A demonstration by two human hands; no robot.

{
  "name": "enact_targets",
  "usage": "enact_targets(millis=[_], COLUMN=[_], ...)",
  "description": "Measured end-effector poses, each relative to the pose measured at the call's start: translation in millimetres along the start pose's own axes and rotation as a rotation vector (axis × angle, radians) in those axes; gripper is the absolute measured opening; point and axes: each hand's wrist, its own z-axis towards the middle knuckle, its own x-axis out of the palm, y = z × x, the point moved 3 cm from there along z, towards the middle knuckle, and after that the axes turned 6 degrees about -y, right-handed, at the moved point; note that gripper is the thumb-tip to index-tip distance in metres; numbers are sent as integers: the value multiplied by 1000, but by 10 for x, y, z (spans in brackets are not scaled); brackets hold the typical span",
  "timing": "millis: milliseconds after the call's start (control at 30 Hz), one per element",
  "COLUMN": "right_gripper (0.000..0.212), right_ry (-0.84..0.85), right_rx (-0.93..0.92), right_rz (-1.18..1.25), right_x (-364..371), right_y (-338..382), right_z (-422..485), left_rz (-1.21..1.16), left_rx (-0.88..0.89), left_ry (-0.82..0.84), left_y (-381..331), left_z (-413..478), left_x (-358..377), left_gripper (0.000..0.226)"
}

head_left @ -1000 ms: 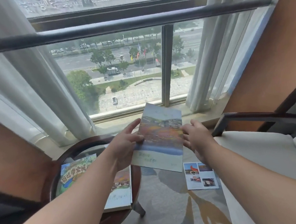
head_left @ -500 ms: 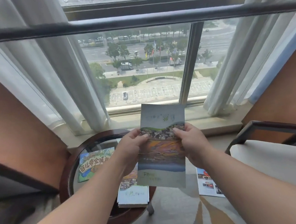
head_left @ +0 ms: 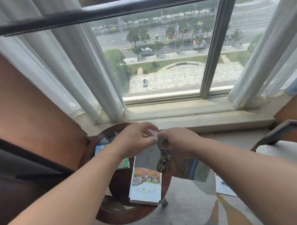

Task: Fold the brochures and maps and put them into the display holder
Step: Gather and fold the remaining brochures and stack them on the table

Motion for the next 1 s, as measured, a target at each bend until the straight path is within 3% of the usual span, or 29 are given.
enact_targets(millis=[100, 167, 233, 300, 367, 433, 500, 567, 600, 767, 833, 1000], right_gripper=[7, 11, 29, 68, 96, 92, 60, 14, 6, 14, 17, 7], right_ry=[20, -8, -115, -262, -267, -114, -74, -205, -260, -181, -188, -186], right_rx=[6, 90, 254, 487, 655, 675, 652, 670, 696, 783, 845, 931], right_rz=[-2, -72, -81, 283, 792, 1113, 1284, 1242, 1167, 920, 770, 468], right_x=[-12, -71, -169, -248, -156, 140, 442, 654, 734, 1266, 1530, 2233], right_y=[6, -170, -461, -709, -758, -575, -336, -150, -98, 37, -24, -269], right_z=[104, 148, 171, 158, 134, 159, 224, 318, 355, 469, 519, 674], left_rz=[184, 28, -205, -460, -686, -885, -1017, -931, -841, -571, -356, -77], left_rx=[1, -113, -260, -383, -460, -544, -617, -654, -657, -586, -525, -506], left_ry=[-14, -92, -146, -212, -301, -359, -318, -187, -118, -93, -67, -7], left_y=[83, 290, 583, 832, 991, 1091, 1187, 1359, 1468, 1894, 2031, 2383], left_z=[18, -47, -163, -303, -394, -436, -465, -509, -533, -399, -267, -50], left_x=[-7, -67, -115, -139, -98, 17, 214, 421, 506, 702, 836, 1416], left_gripper=[12, 10, 10, 13, 15, 12, 7, 11, 14, 3, 7, 21])
